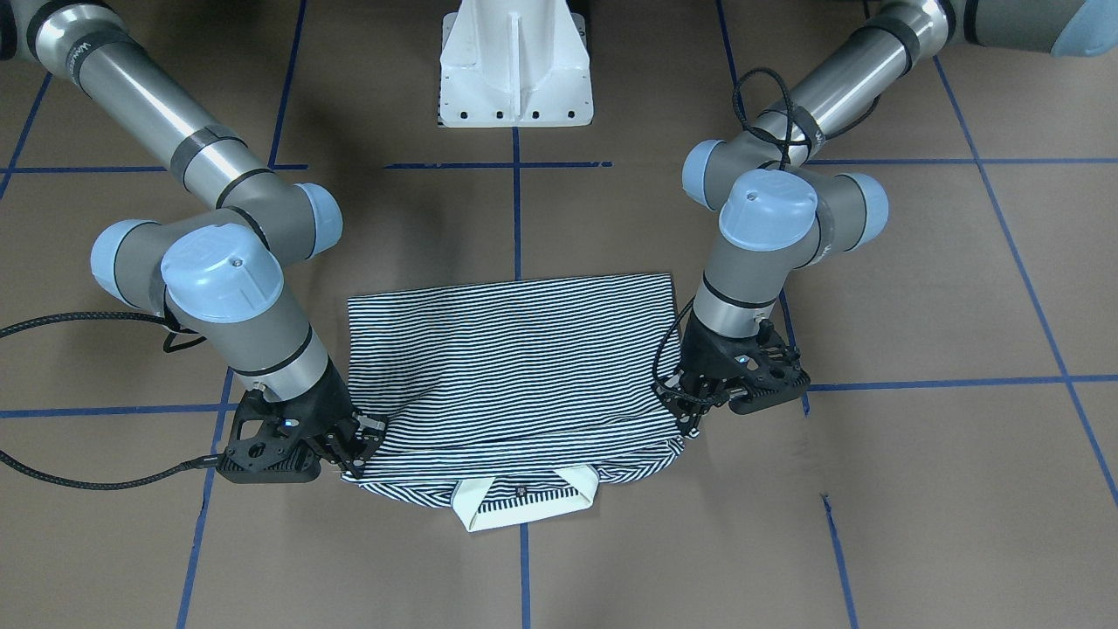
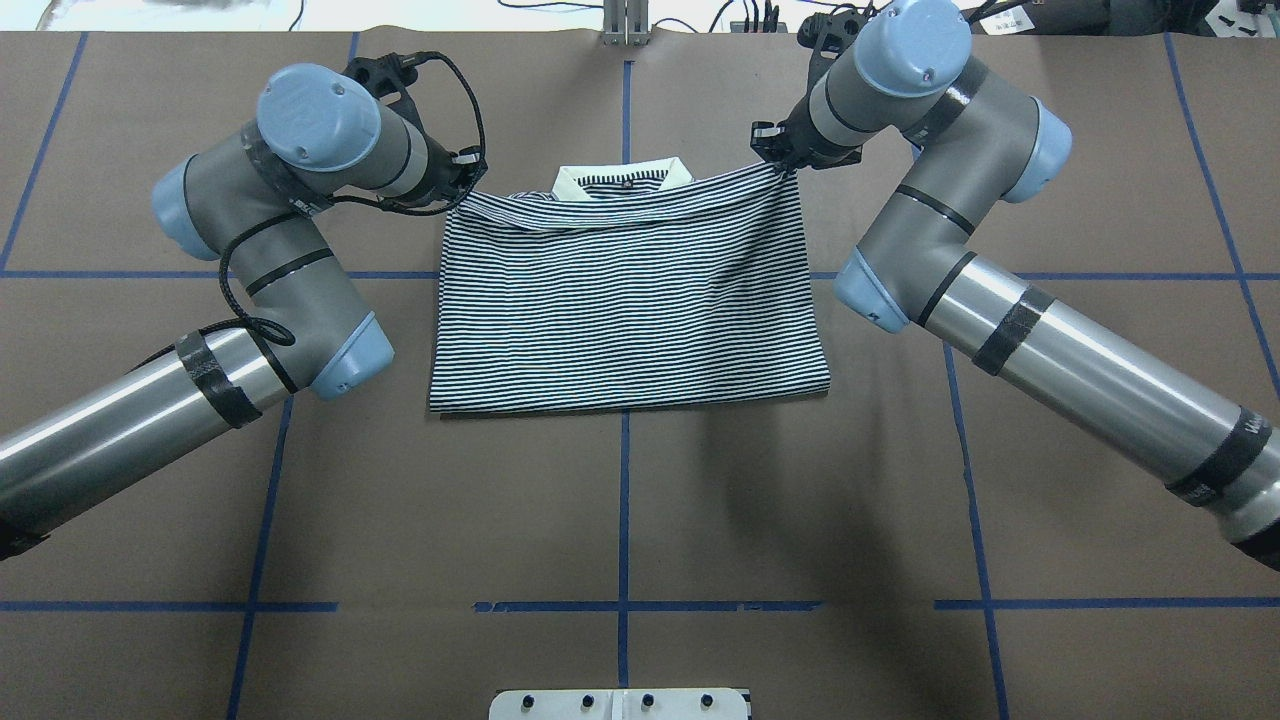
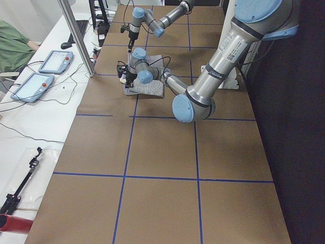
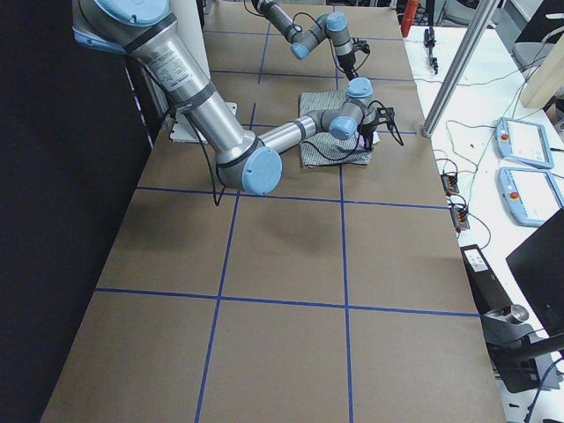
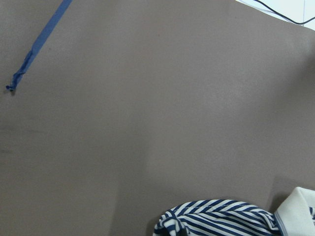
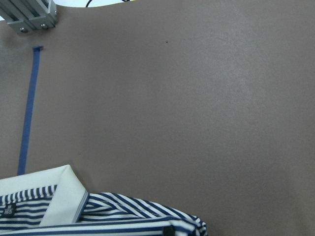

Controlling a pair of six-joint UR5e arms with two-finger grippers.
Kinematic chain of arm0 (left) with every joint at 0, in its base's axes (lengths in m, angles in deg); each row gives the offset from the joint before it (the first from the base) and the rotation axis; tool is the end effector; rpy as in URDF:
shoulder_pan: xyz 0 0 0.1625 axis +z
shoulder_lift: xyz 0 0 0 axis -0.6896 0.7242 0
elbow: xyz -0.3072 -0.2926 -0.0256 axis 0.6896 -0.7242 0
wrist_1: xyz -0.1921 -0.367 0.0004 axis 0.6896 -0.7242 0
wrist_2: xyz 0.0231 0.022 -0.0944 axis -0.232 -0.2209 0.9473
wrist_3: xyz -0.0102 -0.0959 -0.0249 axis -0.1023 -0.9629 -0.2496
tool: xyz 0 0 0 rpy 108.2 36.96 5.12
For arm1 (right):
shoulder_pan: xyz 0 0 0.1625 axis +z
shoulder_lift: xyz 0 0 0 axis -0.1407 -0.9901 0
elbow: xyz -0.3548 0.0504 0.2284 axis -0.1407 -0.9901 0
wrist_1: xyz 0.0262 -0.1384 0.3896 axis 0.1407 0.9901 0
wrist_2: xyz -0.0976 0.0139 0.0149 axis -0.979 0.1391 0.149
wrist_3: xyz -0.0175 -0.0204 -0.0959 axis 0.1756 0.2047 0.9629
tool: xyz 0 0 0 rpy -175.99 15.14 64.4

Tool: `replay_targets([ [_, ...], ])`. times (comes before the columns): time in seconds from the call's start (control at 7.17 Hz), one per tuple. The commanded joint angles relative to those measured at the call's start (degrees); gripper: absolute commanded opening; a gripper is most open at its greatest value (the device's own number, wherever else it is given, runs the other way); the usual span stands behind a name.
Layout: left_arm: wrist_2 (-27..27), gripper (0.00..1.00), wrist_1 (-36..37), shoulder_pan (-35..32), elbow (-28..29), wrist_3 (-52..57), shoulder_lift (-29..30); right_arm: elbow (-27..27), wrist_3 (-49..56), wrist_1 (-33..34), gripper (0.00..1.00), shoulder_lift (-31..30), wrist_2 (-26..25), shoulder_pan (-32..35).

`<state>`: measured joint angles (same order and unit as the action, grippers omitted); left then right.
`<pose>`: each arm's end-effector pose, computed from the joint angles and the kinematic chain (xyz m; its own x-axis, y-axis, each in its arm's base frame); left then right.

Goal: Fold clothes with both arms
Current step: 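Lower the hem near the collar and open both grippers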

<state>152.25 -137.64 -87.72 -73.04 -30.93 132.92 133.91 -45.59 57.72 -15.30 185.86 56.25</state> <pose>0.4659 -0.6110 0.2932 0.4943 -0.2722 -0.8256 0.5013 0.8651 0.0150 -0.4482 -0.6519 0.3093 0.5966 0.0589 0.8004 -0.3065 0.9385 0.1593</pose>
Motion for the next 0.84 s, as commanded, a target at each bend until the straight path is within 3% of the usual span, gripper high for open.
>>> replay_targets([
  [0.0, 0.0, 1.0, 0.2, 0.0, 0.1, 0.6, 0.0, -0.1, -0.1, -0.7, 1.0, -0.4, 0.1, -0.3],
  [0.28, 0.1, 1.0, 0.7, -0.1, -0.1, 0.7, -0.1, 0.3, -0.1, -0.8, 1.0, -0.4, 1.6, -0.2],
  [0.42, 0.3, 1.0, 0.9, -0.1, -0.4, 0.6, 0.0, 3.2, -0.6, -0.6, 1.0, -2.2, 4.3, -0.1],
  [0.7, 1.4, 1.0, 1.2, -0.1, -2.1, 0.2, -0.3, 17.5, -4.5, 5.1, 1.0, -12.5, 6.0, -2.3],
])
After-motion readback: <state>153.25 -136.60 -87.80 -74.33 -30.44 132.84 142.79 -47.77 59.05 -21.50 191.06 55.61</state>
